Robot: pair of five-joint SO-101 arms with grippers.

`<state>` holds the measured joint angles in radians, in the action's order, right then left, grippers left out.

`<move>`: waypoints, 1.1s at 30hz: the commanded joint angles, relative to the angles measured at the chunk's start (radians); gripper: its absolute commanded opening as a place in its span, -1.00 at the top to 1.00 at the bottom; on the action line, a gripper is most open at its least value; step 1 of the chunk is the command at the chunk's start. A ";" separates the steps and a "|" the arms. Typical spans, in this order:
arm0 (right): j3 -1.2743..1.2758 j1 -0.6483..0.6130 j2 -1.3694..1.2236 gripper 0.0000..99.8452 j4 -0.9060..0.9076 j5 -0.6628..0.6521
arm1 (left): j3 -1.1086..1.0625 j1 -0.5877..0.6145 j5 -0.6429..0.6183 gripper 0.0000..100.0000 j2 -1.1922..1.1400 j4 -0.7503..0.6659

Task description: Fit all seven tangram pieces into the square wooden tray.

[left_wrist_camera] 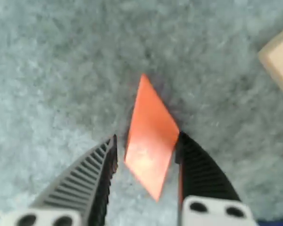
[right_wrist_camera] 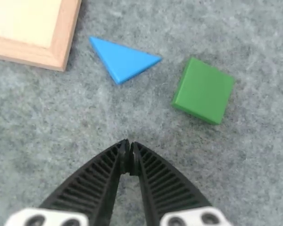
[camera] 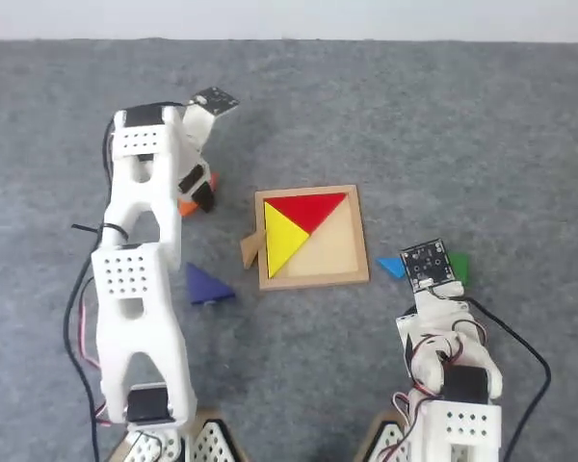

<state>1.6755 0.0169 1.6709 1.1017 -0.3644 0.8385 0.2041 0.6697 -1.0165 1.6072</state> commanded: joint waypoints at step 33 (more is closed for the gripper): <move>0.015 -0.002 0.013 0.98 0.002 -0.009 | -1.030 0.092 0.147 0.83 0.858 -0.028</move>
<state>1.6755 0.0169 1.6709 1.1017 -0.3644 -0.1895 0.2915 0.8048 -0.2279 1.6256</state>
